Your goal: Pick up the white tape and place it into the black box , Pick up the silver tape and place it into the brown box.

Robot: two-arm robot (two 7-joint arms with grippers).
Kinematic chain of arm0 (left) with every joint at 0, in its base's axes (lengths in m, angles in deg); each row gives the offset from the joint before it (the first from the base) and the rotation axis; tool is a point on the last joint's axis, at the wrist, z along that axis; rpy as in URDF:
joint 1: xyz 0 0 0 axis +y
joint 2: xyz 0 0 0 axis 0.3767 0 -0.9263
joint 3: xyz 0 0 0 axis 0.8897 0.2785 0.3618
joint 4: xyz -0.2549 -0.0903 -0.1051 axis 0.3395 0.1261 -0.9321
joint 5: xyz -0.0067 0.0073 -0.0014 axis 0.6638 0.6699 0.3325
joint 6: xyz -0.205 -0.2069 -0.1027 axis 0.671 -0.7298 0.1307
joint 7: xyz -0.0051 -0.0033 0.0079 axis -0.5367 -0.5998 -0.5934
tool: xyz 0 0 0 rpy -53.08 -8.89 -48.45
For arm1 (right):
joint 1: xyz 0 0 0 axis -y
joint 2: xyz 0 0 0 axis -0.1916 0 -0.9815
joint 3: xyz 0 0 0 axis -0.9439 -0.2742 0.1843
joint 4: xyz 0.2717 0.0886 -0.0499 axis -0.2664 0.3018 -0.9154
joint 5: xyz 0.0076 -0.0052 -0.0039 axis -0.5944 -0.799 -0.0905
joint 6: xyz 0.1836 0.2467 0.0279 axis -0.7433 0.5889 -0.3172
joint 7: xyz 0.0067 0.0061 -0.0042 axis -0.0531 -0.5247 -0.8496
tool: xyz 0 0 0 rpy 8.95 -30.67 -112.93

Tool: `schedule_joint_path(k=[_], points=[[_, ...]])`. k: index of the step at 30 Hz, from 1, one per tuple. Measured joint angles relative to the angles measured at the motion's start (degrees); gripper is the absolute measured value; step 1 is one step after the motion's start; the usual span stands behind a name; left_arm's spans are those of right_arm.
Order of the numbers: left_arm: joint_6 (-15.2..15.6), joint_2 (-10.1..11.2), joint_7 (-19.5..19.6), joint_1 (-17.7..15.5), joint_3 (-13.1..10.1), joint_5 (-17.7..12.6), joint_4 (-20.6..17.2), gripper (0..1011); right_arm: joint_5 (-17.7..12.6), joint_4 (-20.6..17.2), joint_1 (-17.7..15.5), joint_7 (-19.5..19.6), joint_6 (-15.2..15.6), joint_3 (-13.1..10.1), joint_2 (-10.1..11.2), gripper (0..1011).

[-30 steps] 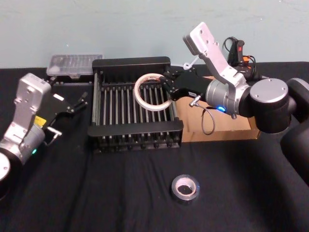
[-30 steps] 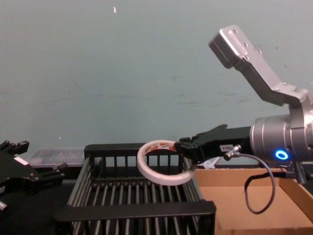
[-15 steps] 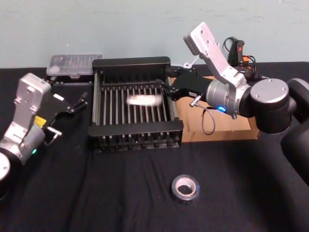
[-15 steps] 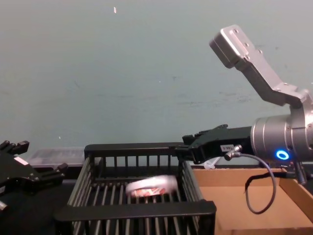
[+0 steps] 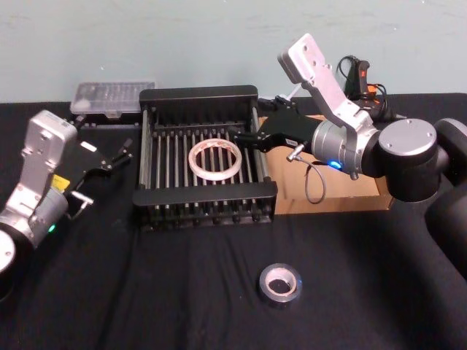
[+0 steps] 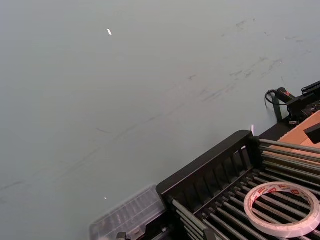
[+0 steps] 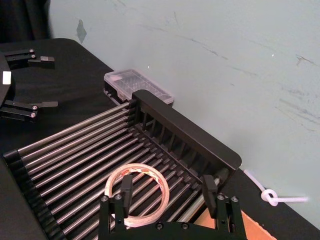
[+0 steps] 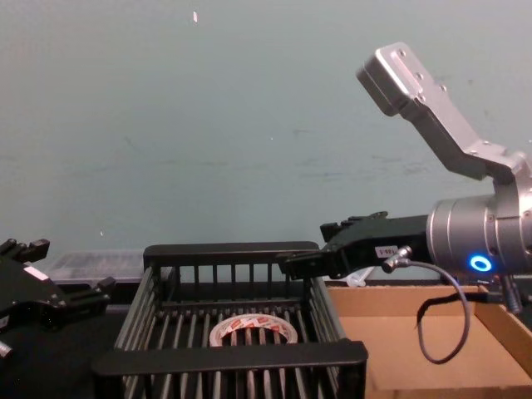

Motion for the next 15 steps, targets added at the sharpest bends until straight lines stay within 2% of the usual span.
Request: schedule_joint_path(k=[6, 15], points=[[0.00, 0.00, 0.00, 0.00, 0.00, 0.00, 0.00, 1001, 0.00, 0.00, 0.00, 0.00, 0.00, 0.00, 0.00, 1002], [0.00, 0.00, 0.00, 0.00, 0.00, 0.00, 0.00, 1001, 0.01, -0.08, -0.13, -0.05, -0.07, -0.16, 0.03, 1002]])
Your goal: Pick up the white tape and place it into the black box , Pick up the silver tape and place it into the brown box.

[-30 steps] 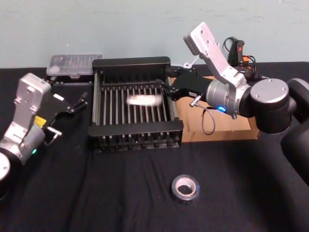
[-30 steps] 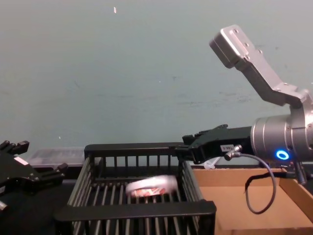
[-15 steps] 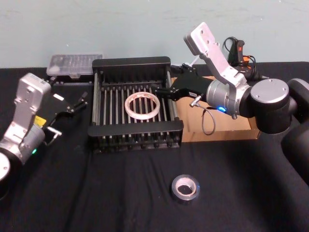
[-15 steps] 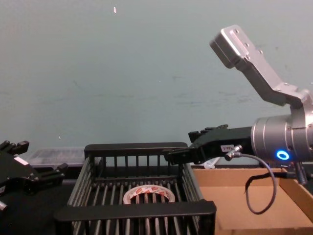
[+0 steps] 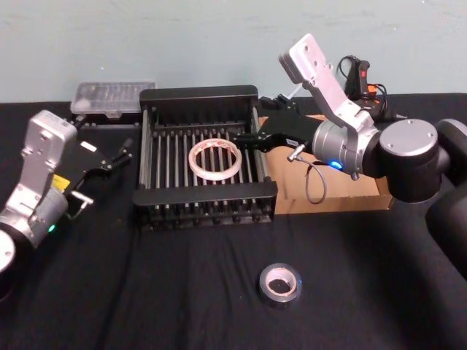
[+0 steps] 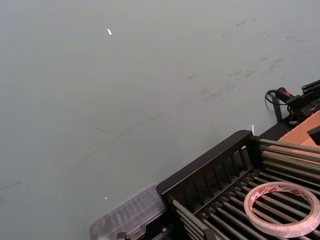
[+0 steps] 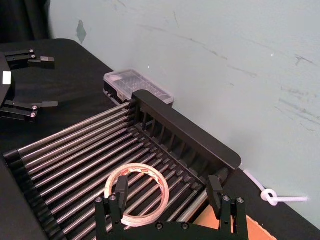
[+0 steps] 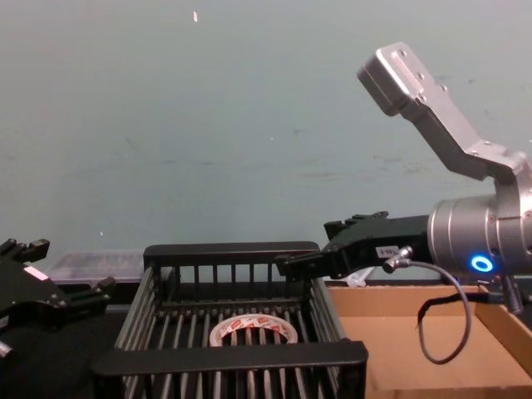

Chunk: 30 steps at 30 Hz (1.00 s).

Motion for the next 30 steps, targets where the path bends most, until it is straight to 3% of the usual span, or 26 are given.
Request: schedule_joint_path(k=[8, 14, 23, 30], points=[[0.00, 0.00, 0.00, 0.00, 0.00, 0.00, 0.00, 1001, -0.54, -2.72, -1.75, -0.73, -0.53, -1.08, 1.24, 1002], [0.00, 0.00, 0.00, 0.00, 0.00, 0.00, 0.00, 1001, -1.87, -8.26, -5.08, -1.04, 0.40, -2.75, 3.92, 1002], [0.00, 0.00, 0.00, 0.00, 0.00, 0.00, 0.00, 1001, -5.51, -17.97, -11.88, -2.42, 1.90, -5.75, 10.07, 1000], [0.00, 0.00, 0.00, 0.00, 0.00, 0.00, 0.00, 1001, -8.02, -23.94, -16.61, -4.92, 2.89, -6.61, 16.57, 1002]])
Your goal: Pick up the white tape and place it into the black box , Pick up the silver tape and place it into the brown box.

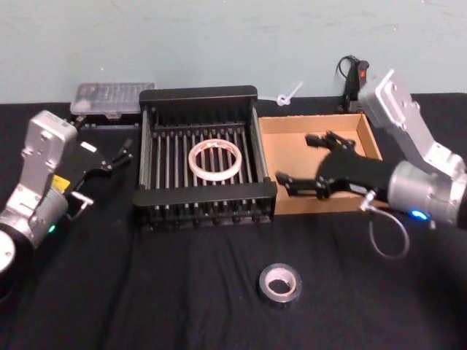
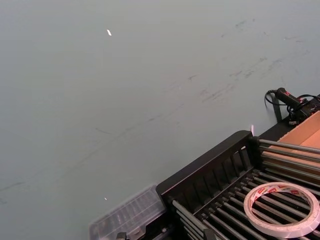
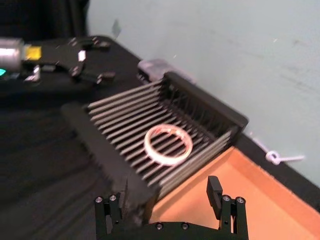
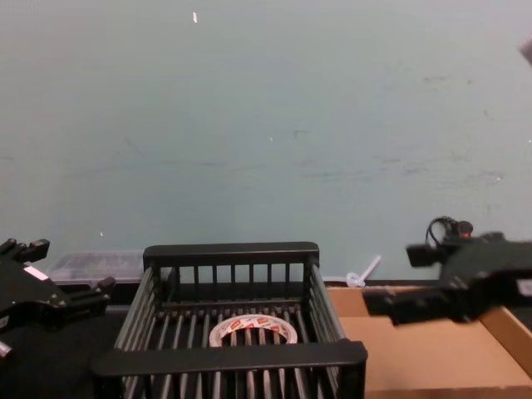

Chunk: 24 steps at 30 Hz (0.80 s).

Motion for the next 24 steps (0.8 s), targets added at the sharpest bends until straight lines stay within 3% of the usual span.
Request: schedule_joint_path(k=[10, 24], points=[[0.00, 0.00, 0.00, 0.00, 0.00, 0.00, 0.00, 1001, -1.63, -4.23, -3.03, -3.19, 2.63, 1.77, 6.35, 1000], [0.00, 0.00, 0.00, 0.00, 0.00, 0.00, 0.00, 1001, -3.84, -5.24, -5.28, -4.14, 5.65, 5.74, 9.24, 1002]])
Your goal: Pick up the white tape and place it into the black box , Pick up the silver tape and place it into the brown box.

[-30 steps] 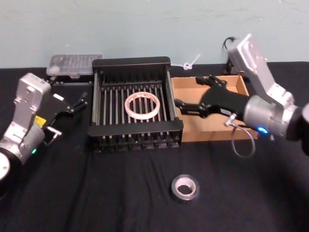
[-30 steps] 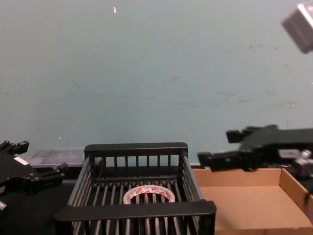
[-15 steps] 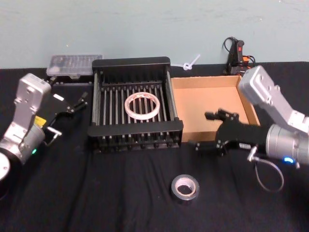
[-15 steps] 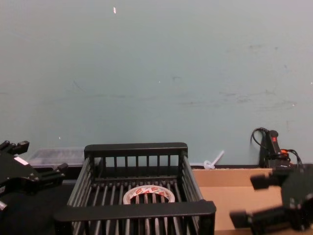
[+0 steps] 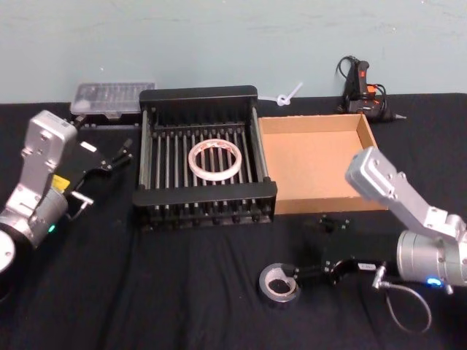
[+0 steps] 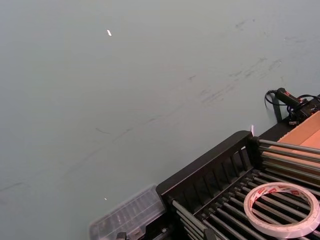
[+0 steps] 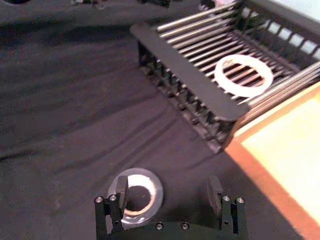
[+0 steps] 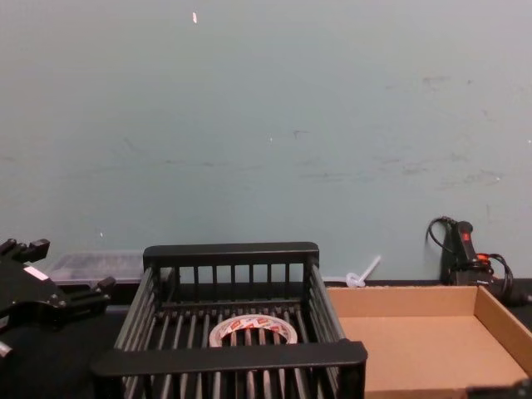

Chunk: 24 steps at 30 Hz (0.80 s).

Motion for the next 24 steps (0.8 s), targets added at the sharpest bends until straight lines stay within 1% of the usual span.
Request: schedule_joint_path(k=[4, 10, 24], points=[[0.00, 0.00, 0.00, 0.00, 0.00, 0.00, 0.00, 1001, -0.22, 0.33, 0.36, -0.34, 0.30, 1.23, 0.32, 1002], [0.00, 0.00, 0.00, 0.00, 0.00, 0.00, 0.00, 1001, -0.35, 1.28, 1.06, -0.35, 0.33, 2.38, 0.25, 1002], [0.00, 0.00, 0.00, 0.00, 0.00, 0.00, 0.00, 1001, 0.51, 4.72, 3.22, 0.00, 0.59, 4.82, -1.19, 1002]])
